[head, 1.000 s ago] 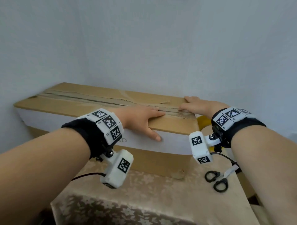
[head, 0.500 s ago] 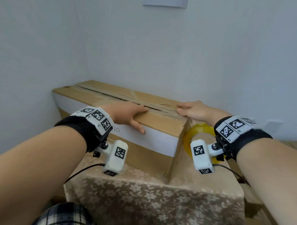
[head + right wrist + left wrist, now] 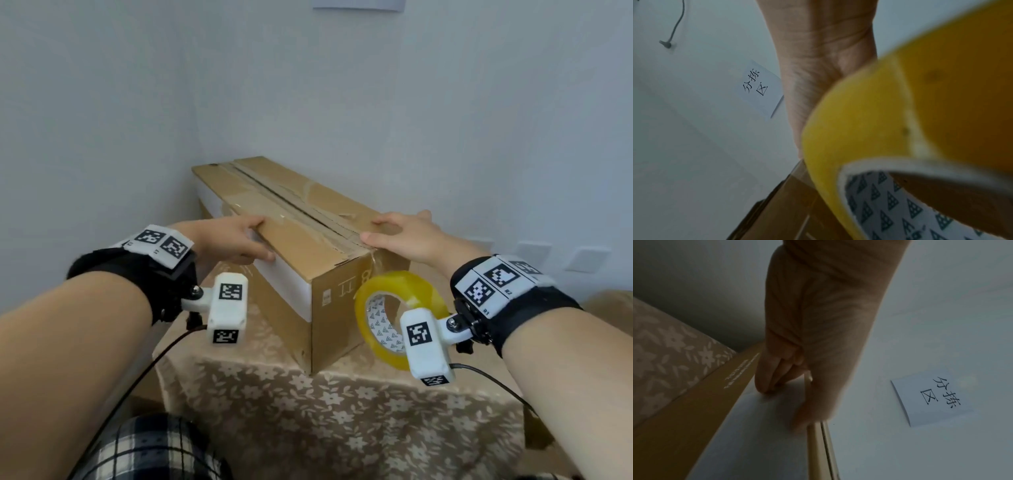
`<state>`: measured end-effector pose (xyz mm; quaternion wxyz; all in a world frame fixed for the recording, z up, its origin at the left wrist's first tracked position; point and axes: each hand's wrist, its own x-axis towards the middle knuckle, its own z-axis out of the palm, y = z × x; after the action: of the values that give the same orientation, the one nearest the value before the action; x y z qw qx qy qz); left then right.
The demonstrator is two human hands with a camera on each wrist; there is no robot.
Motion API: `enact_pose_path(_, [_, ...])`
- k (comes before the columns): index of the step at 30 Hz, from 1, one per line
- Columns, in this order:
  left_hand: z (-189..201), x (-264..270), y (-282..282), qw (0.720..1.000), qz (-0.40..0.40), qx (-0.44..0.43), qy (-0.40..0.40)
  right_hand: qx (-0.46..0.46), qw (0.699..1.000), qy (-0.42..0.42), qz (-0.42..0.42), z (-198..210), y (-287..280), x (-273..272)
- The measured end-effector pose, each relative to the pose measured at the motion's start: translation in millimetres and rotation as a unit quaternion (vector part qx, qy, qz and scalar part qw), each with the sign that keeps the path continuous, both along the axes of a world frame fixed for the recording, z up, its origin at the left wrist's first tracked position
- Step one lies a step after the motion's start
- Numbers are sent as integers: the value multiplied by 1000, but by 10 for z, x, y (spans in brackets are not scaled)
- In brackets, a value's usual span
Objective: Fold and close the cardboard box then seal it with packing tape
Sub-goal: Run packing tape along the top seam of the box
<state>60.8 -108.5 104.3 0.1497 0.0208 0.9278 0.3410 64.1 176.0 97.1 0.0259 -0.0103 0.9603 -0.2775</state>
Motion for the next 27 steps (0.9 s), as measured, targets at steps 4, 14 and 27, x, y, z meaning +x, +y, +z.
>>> enact_pose_path(4, [-34,-74,13,985,125,120,1,-1,999,-13,51,-23,-183,49])
enact_pose_path(14, [-53,238,634,947,-98,-261,162,47,998,-20,48,-61,-213,252])
enact_pose_path(27, [-119,358,1072,937,-158,-257,175,-284,955,-65,-52,-269,-221,759])
